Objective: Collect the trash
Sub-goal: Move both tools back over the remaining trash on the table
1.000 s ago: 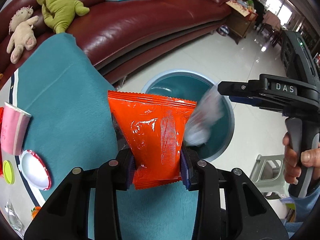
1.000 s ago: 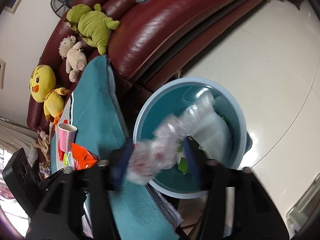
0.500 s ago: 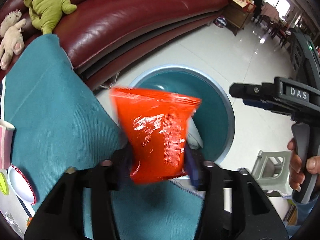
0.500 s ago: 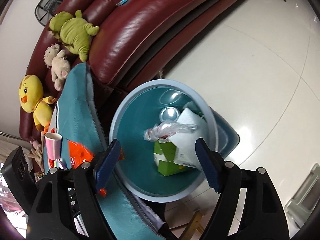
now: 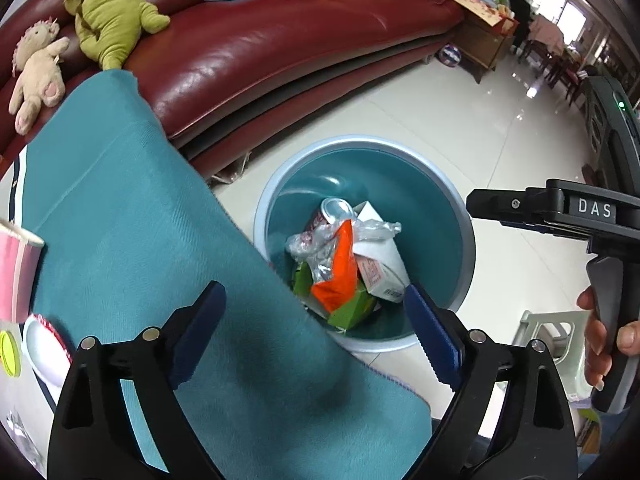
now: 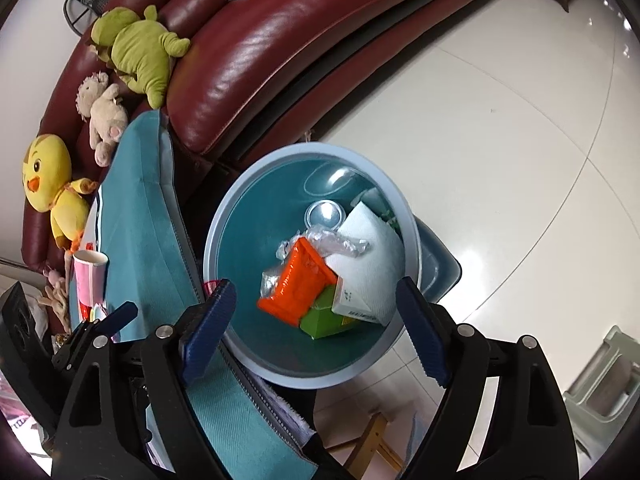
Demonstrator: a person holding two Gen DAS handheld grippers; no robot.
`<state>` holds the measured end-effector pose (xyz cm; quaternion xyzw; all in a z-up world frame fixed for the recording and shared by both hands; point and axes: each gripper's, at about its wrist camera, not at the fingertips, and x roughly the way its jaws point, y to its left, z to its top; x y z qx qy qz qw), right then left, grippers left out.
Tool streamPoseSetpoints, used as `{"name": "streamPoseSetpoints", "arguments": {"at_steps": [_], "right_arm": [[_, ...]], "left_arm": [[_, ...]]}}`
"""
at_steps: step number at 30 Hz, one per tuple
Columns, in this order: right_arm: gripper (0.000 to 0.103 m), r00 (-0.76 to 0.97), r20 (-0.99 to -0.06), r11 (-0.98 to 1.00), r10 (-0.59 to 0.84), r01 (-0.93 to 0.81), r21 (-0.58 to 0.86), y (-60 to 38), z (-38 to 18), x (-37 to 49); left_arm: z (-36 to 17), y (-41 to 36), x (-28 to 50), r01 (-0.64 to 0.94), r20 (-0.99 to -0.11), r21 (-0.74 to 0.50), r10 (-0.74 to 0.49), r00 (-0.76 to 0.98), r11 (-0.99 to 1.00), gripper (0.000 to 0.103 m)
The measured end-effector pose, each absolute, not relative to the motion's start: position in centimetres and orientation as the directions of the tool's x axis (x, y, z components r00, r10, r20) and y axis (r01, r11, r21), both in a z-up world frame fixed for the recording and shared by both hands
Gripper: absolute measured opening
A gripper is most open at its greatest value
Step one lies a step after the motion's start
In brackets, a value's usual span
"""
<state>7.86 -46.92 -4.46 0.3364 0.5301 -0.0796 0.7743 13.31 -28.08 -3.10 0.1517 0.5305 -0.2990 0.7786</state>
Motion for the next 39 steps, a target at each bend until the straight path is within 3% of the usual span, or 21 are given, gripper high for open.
{"name": "streamPoseSetpoints", "arguments": {"at_steps": [13,15,26,39], "right_arm": [[0.079,0.396,-0.895,0.807,0.207,0.448,0.385,-43.3,-2.2,7.2],[0.085,0.396,-0.897,0.815,0.197,0.443,0.375,-42.5,-1.7,7.1],[0.086,0.377,-0.917,0.882,0.132,0.378,0.282,-37.6,1.0,6.6],[0.086,0.358,-0.923,0.957,0.138,0.192,0.218,-28.2,2.9,8.4]], "left_arm": [[-1.4,-23.3,12.2,0.584,-0.897,-0.111,-0.334,0.290,0.804,0.095],[-1.0,-22.3,11.9,0.573,-0.892,-0.117,-0.339,0.298,0.811,0.096],[0.4,-16.7,10.8,0.505,-0.866,-0.169,-0.373,0.334,0.846,0.098],[1.3,-5.7,9.8,0.355,-0.841,-0.186,-0.335,0.425,0.916,0.099]]}}
